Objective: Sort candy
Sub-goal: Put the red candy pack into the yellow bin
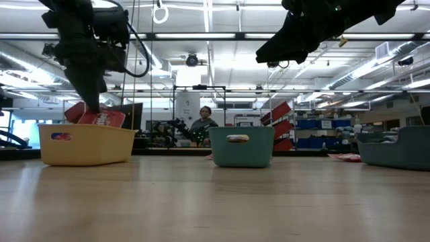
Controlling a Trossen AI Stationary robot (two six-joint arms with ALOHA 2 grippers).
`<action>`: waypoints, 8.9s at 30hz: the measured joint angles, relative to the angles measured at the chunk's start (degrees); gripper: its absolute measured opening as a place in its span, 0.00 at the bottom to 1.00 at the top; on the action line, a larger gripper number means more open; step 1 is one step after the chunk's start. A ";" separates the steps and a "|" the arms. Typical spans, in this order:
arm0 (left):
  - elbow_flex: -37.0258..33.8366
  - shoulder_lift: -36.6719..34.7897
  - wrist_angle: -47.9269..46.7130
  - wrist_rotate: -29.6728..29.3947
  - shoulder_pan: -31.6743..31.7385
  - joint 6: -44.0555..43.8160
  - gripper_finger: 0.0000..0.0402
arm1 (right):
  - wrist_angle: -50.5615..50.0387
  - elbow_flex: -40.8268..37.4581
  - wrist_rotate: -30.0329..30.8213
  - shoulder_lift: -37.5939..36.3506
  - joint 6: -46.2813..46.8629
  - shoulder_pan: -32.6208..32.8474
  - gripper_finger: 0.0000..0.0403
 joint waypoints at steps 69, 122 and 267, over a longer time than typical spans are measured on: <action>-0.31 6.21 33.43 -21.89 -21.94 -8.06 0.01 | -46.56 0.02 8.74 -0.83 28.72 -15.81 0.49; -0.33 9.62 69.85 -10.48 -26.82 10.41 0.13 | 3.46 0.00 -27.20 -4.59 2.06 -4.63 0.03; -2.10 -4.23 23.83 -27.79 -36.49 -20.70 0.01 | -4.15 0.04 -1.10 9.69 12.31 -19.96 0.37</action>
